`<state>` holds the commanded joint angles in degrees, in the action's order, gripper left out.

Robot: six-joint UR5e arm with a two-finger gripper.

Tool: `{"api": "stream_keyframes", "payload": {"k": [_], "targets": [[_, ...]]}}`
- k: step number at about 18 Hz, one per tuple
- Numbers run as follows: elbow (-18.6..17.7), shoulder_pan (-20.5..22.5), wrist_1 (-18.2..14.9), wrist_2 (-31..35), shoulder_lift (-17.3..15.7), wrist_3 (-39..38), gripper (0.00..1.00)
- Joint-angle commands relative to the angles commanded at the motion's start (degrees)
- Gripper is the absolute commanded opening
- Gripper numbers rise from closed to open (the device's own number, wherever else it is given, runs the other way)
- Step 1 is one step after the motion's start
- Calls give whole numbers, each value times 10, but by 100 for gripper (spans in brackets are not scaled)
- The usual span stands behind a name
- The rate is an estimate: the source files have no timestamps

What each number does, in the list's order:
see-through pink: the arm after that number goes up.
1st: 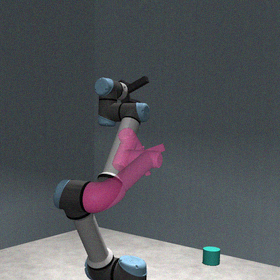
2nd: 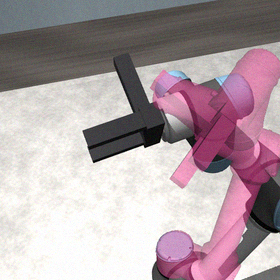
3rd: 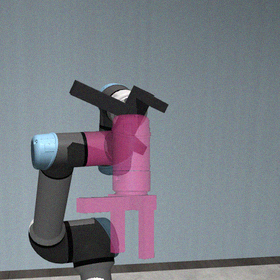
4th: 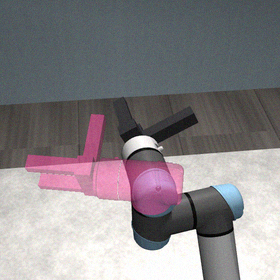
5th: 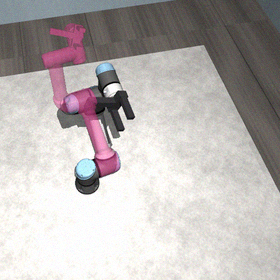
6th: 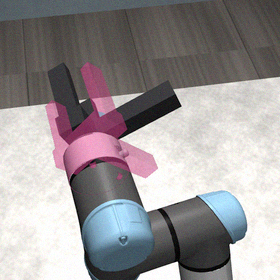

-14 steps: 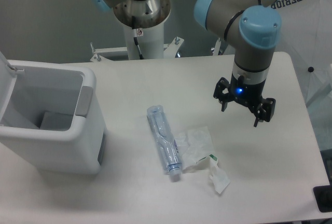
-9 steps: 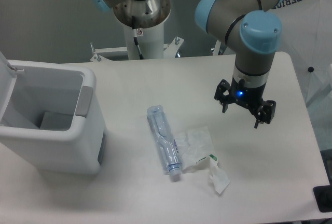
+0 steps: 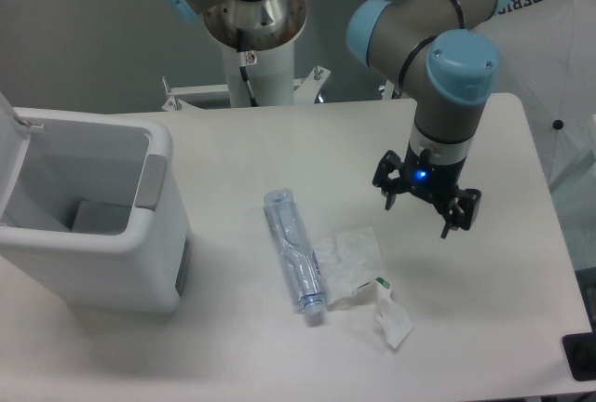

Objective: Place the trash in the trash can
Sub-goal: 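Move the gripper down toward the crumpled white wrapper, then lower the gripper onto the white wrapper and close on it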

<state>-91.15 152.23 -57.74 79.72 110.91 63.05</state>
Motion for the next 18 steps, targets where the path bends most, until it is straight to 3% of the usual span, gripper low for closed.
{"api": "stream_keyframes", "payload": {"k": [4, 8, 11, 18], "targets": [[55, -48, -6, 1, 40, -151, 100], [109, -72, -45, 24, 85, -227, 100], [115, -93, -42, 96, 103, -262, 100], [113, -96, -41, 126, 128, -292, 100]]}}
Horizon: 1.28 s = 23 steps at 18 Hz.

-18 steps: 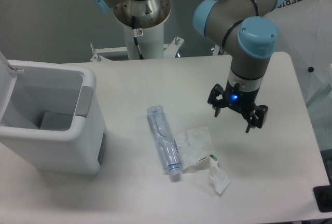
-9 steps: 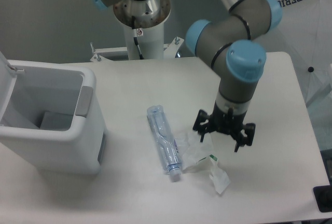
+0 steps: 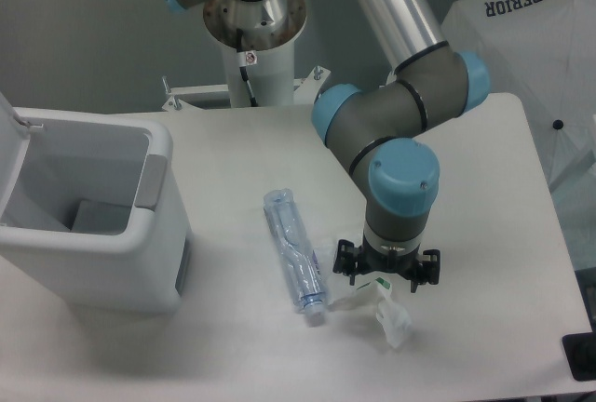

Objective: Place the trash in the trash can
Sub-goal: 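Lower the gripper onto the white wrapper and close on it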

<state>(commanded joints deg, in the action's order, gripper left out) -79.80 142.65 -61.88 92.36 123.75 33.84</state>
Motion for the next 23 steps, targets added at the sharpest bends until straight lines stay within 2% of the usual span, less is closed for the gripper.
{"api": "stream_keyframes", "payload": {"k": [4, 10, 15, 18, 20, 23], "targets": [[2, -19, 1, 44, 24, -18, 100], [2, -25, 4, 47, 37, -40, 100], [8, -31, 17, 80, 50, -68, 85], [24, -40, 18, 101, 64, -87, 82], [24, -41, 18, 101, 64, -90, 67], [23, -41, 18, 102, 65, -91, 34]]}}
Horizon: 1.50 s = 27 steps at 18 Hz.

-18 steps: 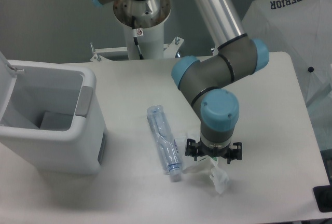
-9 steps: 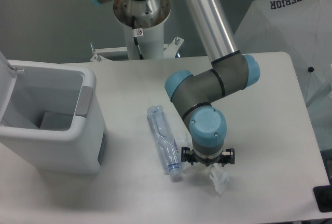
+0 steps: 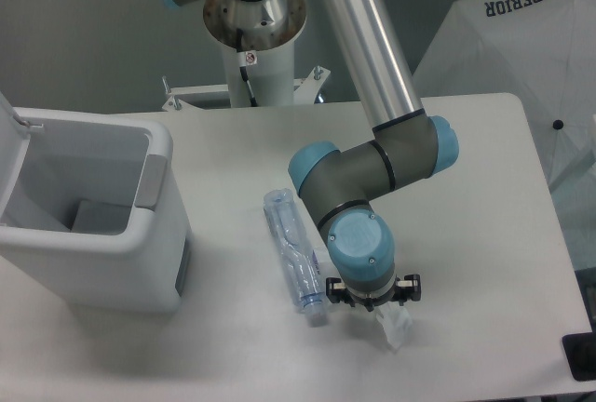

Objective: Place the trash in the trash can
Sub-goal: 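Lower the gripper onto the white wrapper and close on it, then lift the wrapper and carry it over the white trash bin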

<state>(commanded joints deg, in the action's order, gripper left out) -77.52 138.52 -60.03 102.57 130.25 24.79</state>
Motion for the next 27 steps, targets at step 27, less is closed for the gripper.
{"api": "stream_keyframes", "payload": {"k": [27], "targets": [[25, 76, -2, -328, -138, -14, 0]]}}
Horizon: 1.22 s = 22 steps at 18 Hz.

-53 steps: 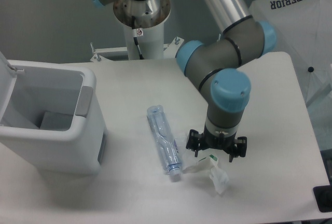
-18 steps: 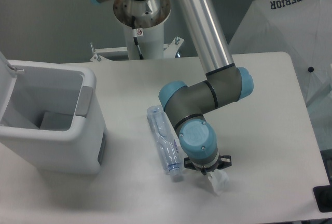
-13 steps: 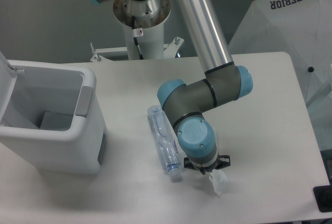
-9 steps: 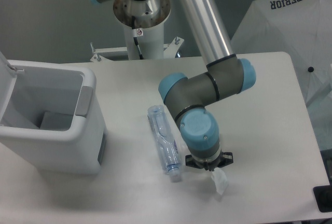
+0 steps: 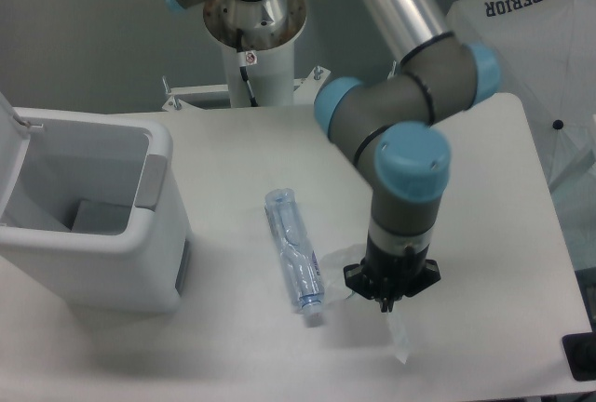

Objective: Place the trash in the trash can
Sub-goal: 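Lift the wrapper and carry it over the white trash bin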

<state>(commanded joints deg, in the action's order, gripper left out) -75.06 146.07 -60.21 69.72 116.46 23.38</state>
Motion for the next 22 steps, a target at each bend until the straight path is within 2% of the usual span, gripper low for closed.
{"api": "stream_keyframes", "payload": {"k": [7, 11, 15, 20, 22], "targets": [[0, -3, -3, -178, -60, -20, 0], [-3, -8, -2, -252, -102, -48, 0], [-25, -32, -5, -292, -131, -50, 0], [-74, -74, -2, -293, -185, -70, 0], [-86, -86, -1, -294, -196, -71, 0]]}}
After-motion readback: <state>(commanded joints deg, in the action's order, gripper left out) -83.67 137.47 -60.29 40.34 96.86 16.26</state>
